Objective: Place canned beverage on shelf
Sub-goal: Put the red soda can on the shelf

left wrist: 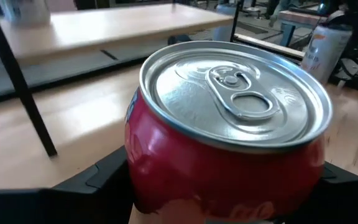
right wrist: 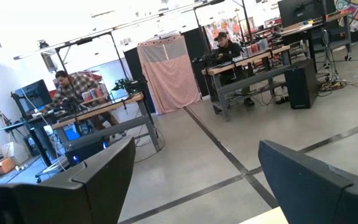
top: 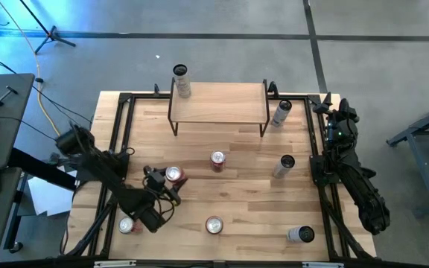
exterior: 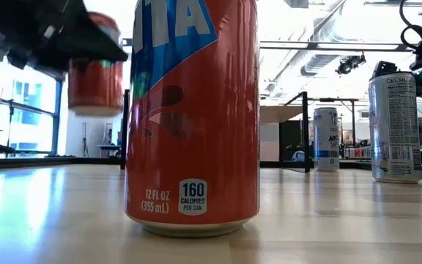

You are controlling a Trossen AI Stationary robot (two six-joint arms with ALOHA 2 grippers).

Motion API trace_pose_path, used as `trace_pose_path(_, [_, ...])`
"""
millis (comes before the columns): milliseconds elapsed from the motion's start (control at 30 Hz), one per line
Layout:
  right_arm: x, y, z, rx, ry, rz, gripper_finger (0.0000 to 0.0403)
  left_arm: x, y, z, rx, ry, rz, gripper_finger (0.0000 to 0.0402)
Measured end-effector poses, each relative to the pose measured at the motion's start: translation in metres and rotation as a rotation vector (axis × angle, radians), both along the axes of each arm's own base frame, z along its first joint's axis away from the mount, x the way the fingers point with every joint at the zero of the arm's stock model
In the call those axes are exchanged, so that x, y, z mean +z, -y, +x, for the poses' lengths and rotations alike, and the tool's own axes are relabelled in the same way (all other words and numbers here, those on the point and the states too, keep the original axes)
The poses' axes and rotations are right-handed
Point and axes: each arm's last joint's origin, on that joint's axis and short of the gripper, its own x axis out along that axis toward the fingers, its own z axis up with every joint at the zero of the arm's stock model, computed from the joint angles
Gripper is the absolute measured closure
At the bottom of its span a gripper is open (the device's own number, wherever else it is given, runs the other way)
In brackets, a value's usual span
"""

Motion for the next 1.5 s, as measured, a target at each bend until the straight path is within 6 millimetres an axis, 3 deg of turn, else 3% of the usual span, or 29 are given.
trace_pose_path(367, [0.0,0.0,0.0,0.0,0.0,0.0,0.0075,0.059,-0.04,0.018,-0.078,-0.161,0.029,0.0135])
trace_pose_path(700, [0.0,0.0,0.0,0.0,0.0,0.0,0.0075,0.093,-0.092,0.051,-0.23,-0.22,0.077,0.0134])
trace_pose_path(1033, [0.0,0.0,0.0,0.0,0.0,0.0,0.0075,0.109,-0.157,0.073,-0.308,-0.151,0.107,0.0134])
trace_pose_path(1500, [0.0,0.0,0.0,0.0,0.0,0.0,0.0075,0.113,-0.237,0.067,-0.342,-0.079,0.03,0.0132])
